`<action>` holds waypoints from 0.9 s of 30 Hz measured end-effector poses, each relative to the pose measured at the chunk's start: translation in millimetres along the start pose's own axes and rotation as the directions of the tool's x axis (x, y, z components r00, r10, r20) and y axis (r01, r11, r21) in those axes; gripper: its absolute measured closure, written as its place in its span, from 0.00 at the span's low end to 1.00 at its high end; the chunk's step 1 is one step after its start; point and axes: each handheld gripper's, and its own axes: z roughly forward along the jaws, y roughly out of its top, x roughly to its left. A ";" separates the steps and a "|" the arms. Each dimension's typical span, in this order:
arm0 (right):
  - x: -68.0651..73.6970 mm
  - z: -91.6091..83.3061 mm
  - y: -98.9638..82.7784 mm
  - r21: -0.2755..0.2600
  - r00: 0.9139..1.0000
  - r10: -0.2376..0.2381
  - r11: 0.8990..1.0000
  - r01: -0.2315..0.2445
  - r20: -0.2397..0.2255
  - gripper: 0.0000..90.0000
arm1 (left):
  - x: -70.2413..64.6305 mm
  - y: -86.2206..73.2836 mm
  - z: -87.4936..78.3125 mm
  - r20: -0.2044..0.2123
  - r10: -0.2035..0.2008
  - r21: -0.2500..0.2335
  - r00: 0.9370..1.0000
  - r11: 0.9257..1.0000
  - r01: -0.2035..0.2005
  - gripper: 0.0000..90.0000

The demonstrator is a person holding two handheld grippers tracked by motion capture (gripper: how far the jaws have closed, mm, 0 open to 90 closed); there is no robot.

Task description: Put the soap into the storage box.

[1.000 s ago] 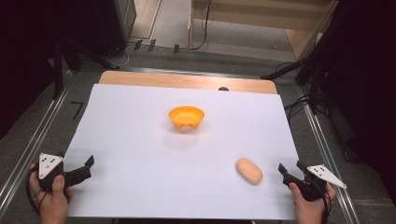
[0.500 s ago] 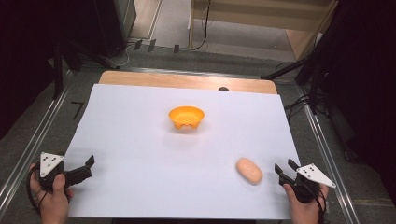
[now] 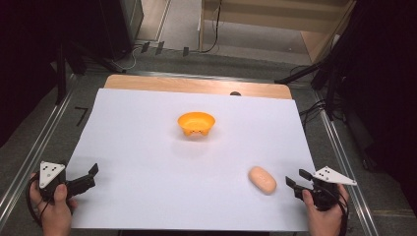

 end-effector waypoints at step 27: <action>43.7 31.6 36.7 0.358 0.950 -0.188 0.893 0.271 -0.249 0.23 | 0.0 0.0 0.2 0.012 0.003 0.001 1.000 1.000 -0.003 0.01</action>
